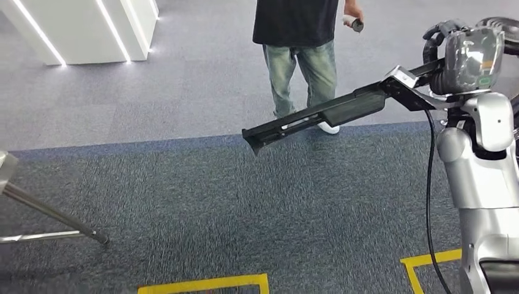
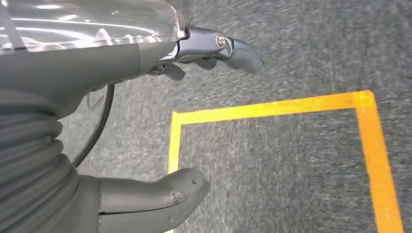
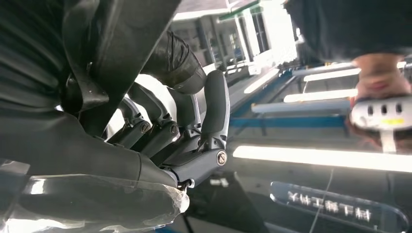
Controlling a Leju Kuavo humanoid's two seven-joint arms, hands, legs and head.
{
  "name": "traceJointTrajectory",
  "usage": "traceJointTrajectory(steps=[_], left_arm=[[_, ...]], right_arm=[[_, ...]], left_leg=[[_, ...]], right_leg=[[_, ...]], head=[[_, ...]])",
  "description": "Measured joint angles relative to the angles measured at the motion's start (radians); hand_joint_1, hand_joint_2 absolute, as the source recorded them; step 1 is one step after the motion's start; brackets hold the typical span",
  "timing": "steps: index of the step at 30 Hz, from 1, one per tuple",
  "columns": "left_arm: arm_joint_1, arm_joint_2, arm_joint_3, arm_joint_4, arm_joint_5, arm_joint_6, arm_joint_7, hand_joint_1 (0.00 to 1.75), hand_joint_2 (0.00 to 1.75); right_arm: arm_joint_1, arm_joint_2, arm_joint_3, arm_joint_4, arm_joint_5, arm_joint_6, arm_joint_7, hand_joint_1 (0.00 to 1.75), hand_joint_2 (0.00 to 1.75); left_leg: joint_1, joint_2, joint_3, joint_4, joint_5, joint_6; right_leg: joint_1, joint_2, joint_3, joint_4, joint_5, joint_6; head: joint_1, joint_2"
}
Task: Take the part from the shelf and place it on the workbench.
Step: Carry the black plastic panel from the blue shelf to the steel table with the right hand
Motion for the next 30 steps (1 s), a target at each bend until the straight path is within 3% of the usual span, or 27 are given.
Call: traceJointTrajectory(steps=[1,2,4,6,8,9,10,11,13,15,17,19,21,23,24,25,26,28,30], left_arm=[[0.001,0.0,0.0,0.0,0.0,0.0,0.0,0.0,1.75],[0.004,0.0,0.0,0.0,0.0,0.0,0.001,0.0,1.75],[0.004,0.0,0.0,0.0,-0.002,0.0,0.001,0.0,1.75],[-0.001,0.0,0.0,0.0,-0.005,0.0,0.003,0.0,1.75],[-0.002,0.0,0.0,0.0,-0.006,0.0,0.005,0.0,1.75],[-0.001,0.0,0.0,0.0,-0.006,0.0,0.006,0.0,1.75],[0.0,0.0,0.0,0.0,-0.006,0.0,0.007,0.0,1.75],[0.001,0.0,0.0,0.0,-0.006,-0.001,0.008,0.0,1.75],[-0.001,0.0,0.0,0.0,-0.006,-0.001,0.008,0.0,1.75],[-0.001,0.0,0.0,0.0,-0.006,-0.001,0.008,0.0,1.75],[0.002,0.0,0.0,0.0,-0.006,-0.001,0.008,0.0,1.75],[0.003,0.0,0.0,0.0,-0.006,-0.001,0.008,0.0,1.75],[0.001,0.0,0.0,0.0,-0.006,-0.001,0.008,0.0,1.75],[0.0,0.0,0.0,0.0,-0.006,-0.002,0.008,0.0,1.75],[0.0,0.0,0.0,0.0,-0.006,-0.002,0.008,0.0,1.75],[0.0,0.0,0.0,0.0,-0.006,-0.002,0.008,0.0,1.75],[0.0,0.0,0.0,0.0,-0.006,-0.002,0.008,0.0,1.75],[-0.001,-0.001,0.0,0.0,-0.006,-0.003,0.008,0.0,1.75],[0.0,-0.002,0.0,0.0,-0.005,-0.003,0.008,0.0,1.75]], right_arm=[[-0.001,0.002,0.005,0.002,0.003,0.0,0.0,1.75,1.75],[-0.003,0.005,0.011,0.003,0.005,0.0,0.0,1.75,1.75],[-0.009,0.011,0.022,0.004,0.008,0.0,0.0,1.75,1.75],[-0.017,0.013,0.029,0.004,0.01,0.0,0.0,1.75,1.75],[-0.024,0.014,0.038,0.004,0.012,0.004,0.0,1.75,1.75],[-0.028,0.014,0.045,0.004,0.014,0.006,0.0,1.75,1.75],[-0.031,0.015,0.051,0.004,0.015,0.01,0.0,1.75,1.75],[-0.036,0.015,0.057,0.004,0.018,0.013,0.0,1.75,1.75],[-0.047,0.016,0.065,0.004,0.023,0.018,0.001,1.75,1.75],[-0.057,0.017,0.072,0.004,0.025,0.022,0.002,1.75,1.75],[-0.062,0.018,0.079,0.004,0.026,0.025,0.003,1.75,1.75],[-0.066,0.02,0.086,0.004,0.026,0.028,0.003,1.75,1.75],[-0.069,0.021,0.09,0.005,0.026,0.028,0.004,1.75,1.75],[-0.069,0.021,0.092,0.008,0.026,0.028,0.008,1.75,1.75],[-0.068,0.021,0.094,0.009,0.026,0.028,0.008,1.75,1.75],[-0.068,0.021,0.095,0.01,0.026,0.028,0.009,1.75,1.75],[-0.07,0.021,0.096,0.011,0.026,0.028,0.009,1.75,1.75],[-0.074,0.021,0.097,0.012,0.026,0.029,0.01,1.75,1.75],[-0.077,0.02,0.099,0.012,0.026,0.031,0.011,1.75,1.75]], left_leg=[[0.002,-0.011,-0.004,-0.001,0.003,-0.006],[0.001,-0.005,-0.006,0.002,0.001,-0.012],[-0.003,0.045,-0.029,0.047,-0.026,-0.021],[-0.001,0.103,-0.088,0.167,-0.084,-0.027],[0.003,0.12,-0.142,0.271,-0.117,-0.03],[0.004,0.121,-0.143,0.274,-0.107,-0.03],[0.004,0.124,-0.123,0.236,-0.08,-0.027],[0.002,0.136,-0.085,0.165,-0.046,-0.023],[-0.009,0.166,-0.017,0.039,-0.006,-0.013],[-0.018,0.171,0.0,0.0,-0.003,-0.005],[-0.016,0.151,0.003,-0.011,0.005,0.004],[-0.011,0.133,0.012,-0.027,0.013,0.016],[-0.009,0.116,0.016,-0.033,0.016,0.023],[-0.01,0.094,0.017,-0.03,0.015,0.025],[-0.01,0.082,0.017,-0.029,0.014,0.025],[-0.01,0.071,0.018,-0.026,0.013,0.024],[-0.009,0.058,0.018,-0.021,0.011,0.022],[-0.009,0.035,0.013,-0.008,0.005,0.015],[-0.006,0.013,0.002,-0.001,0.004,0.004]], right_leg=[[-0.001,-0.012,0.0,-0.002,0.001,-0.004],[-0.001,-0.024,0.003,-0.006,0.002,-0.009],[-0.003,-0.05,0.01,-0.012,0.004,-0.023],[0.003,-0.078,0.013,-0.013,0.002,-0.033],[0.008,-0.104,0.014,-0.011,-0.001,-0.036],[0.01,-0.116,0.015,-0.011,-0.003,-0.037],[0.011,-0.128,0.018,-0.01,-0.005,-0.037],[0.012,-0.139,0.021,-0.01,-0.008,-0.035],[0.017,-0.159,0.026,-0.011,-0.013,-0.03],[0.02,-0.176,0.03,-0.015,-0.015,-0.022],[0.019,-0.186,0.036,-0.019,-0.018,-0.012],[0.015,-0.151,0.025,0.014,-0.044,-0.005],[0.012,-0.099,-0.029,0.127,-0.102,-0.001],[0.013,-0.082,-0.096,0.247,-0.14,0.002],[0.012,-0.08,-0.109,0.263,-0.131,0.003],[0.011,-0.079,-0.104,0.239,-0.103,0.004],[0.008,-0.071,-0.079,0.178,-0.06,0.004],[0.002,-0.031,-0.023,0.051,-0.002,0.002],[0.002,-0.007,-0.002,0.0,0.006,0.0]], head=[[0.0,0.0],[0.0,0.0],[0.0,0.0],[-0.001,0.0],[-0.001,0.0],[-0.001,0.0],[-0.001,0.0],[-0.001,0.0],[-0.001,0.0],[-0.001,0.0],[-0.001,0.0],[0.0,0.0],[0.0,0.0],[0.0,0.0],[0.0,0.0],[0.0,0.0],[0.0,0.0],[0.0,0.0],[0.0,0.0]])
